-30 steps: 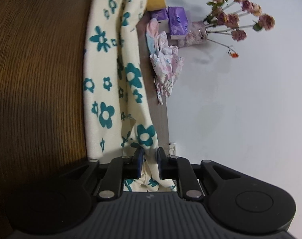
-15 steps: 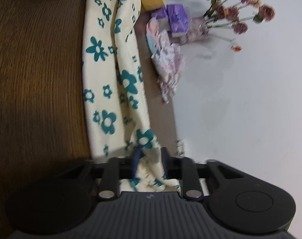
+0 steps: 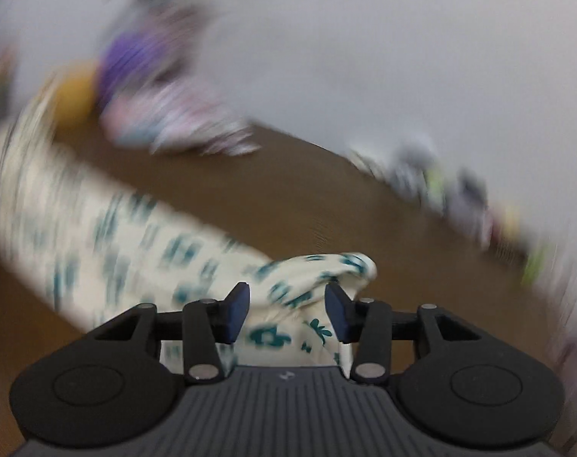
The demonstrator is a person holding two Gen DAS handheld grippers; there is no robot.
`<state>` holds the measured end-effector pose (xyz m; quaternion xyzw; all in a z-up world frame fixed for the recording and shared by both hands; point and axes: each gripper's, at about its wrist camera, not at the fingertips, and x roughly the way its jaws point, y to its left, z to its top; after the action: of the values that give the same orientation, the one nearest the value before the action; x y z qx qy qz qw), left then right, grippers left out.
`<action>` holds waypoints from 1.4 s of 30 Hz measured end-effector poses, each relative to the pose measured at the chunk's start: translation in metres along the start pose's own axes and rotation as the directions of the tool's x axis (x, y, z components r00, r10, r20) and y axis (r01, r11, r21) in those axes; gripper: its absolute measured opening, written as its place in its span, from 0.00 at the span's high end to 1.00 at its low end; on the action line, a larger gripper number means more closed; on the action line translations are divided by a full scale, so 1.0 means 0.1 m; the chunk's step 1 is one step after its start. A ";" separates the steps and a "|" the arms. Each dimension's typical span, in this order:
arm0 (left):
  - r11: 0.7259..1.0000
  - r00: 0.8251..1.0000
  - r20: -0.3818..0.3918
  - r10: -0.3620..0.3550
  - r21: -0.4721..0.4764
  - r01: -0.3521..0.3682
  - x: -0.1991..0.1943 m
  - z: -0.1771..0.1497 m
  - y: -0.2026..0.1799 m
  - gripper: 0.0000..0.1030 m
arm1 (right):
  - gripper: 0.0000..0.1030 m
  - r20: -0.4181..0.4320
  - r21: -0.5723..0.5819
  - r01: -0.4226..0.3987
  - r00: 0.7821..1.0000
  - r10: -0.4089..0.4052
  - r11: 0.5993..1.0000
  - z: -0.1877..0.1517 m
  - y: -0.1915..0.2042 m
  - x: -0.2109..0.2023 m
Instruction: Fold clothes
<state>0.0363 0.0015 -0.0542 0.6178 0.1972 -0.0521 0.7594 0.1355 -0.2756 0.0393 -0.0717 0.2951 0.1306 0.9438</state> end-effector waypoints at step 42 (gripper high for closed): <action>0.992 0.995 -0.066 0.075 -0.095 -0.082 -0.02 0.00 -0.05 0.81 | 0.80 0.108 0.784 -0.244 0.959 0.261 0.571 -0.53 -1.11 0.82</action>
<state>0.0328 -0.0005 -0.0579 0.5885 0.1986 0.0068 0.7837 0.2043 -0.3760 -0.0449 0.3934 0.3385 0.1195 0.8464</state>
